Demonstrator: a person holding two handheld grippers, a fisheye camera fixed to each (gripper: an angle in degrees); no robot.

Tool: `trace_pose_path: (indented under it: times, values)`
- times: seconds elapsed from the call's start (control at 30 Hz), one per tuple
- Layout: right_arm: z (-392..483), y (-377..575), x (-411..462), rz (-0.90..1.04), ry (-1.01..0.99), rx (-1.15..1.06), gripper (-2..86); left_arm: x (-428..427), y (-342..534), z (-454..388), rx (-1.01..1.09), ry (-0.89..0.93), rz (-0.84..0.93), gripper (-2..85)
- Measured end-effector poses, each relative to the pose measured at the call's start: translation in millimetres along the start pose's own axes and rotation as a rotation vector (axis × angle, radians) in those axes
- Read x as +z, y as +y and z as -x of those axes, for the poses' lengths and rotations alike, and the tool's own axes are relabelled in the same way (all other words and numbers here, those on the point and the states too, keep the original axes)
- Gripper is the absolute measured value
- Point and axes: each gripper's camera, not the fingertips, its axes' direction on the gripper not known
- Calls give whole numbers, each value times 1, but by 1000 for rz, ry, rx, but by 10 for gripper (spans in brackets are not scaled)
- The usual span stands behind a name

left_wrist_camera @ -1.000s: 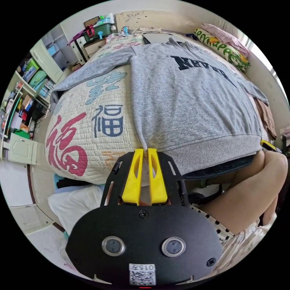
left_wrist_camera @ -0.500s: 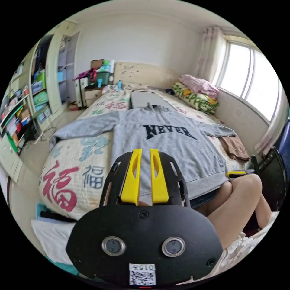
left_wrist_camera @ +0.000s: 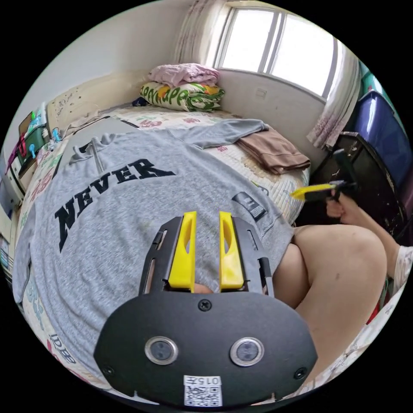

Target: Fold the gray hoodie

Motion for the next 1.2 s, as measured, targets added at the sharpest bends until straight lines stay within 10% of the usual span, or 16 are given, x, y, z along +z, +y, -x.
trace_pose_path:
  times: [0.33,0.9,1.2]
  values:
    - [-152,-143,-207,-593,-7,477,106,-5,37,15,9,-15,-24,79]
    - [-327,-288,-86,-732,-73,786,59,-72,1,59,-103,52,-56,41]
    - [-33,-227,24,-681,-103,-124,22,-127,-49,80,-110,158,-70,87]
